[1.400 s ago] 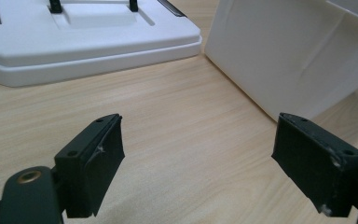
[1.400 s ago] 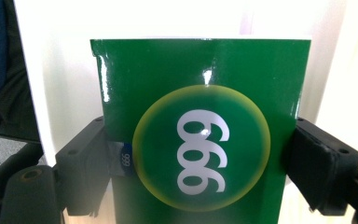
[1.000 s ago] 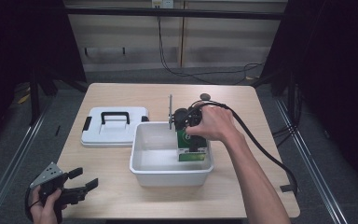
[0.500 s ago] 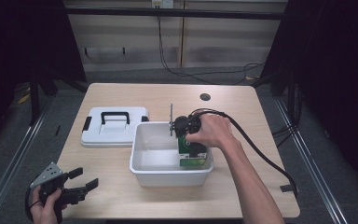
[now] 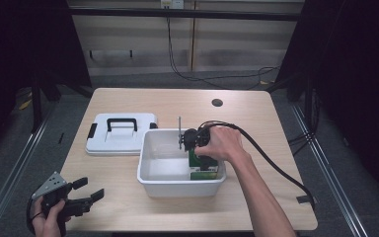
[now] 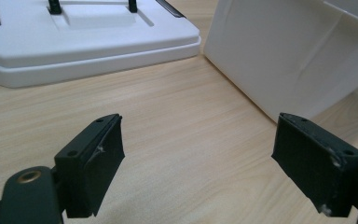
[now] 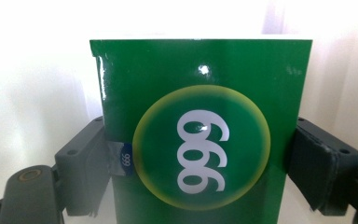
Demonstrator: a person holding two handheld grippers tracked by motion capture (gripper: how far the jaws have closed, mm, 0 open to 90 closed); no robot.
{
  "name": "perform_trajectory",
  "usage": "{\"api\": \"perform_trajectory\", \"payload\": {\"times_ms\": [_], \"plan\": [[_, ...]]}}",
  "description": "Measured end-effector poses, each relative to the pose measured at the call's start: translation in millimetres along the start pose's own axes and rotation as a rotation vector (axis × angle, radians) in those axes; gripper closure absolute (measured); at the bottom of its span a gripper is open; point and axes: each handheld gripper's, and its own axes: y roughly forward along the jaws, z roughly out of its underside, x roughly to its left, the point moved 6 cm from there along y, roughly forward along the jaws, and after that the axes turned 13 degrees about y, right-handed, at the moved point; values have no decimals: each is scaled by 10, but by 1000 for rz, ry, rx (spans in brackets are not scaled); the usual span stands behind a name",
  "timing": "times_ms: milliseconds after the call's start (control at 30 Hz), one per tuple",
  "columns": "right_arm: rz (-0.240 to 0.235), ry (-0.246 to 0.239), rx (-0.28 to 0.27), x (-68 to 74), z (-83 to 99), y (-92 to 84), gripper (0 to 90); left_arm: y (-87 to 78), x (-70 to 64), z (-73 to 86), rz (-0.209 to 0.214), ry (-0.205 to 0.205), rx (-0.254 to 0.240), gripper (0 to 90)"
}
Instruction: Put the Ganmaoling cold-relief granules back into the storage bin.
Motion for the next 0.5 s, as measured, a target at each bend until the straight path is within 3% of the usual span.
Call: {"api": "perform_trajectory", "payload": {"times_ms": [233, 267, 500], "plan": [[2, 8, -20, 0, 1, 61, 158, -1, 2, -1, -1, 1, -1, 158], [7, 3, 0, 3, 8, 53, 157, -1, 3, -1, -2, 0, -2, 158], [28, 7, 6, 18, 3, 79, 150, 0, 2, 3, 0, -3, -1, 158]]}}
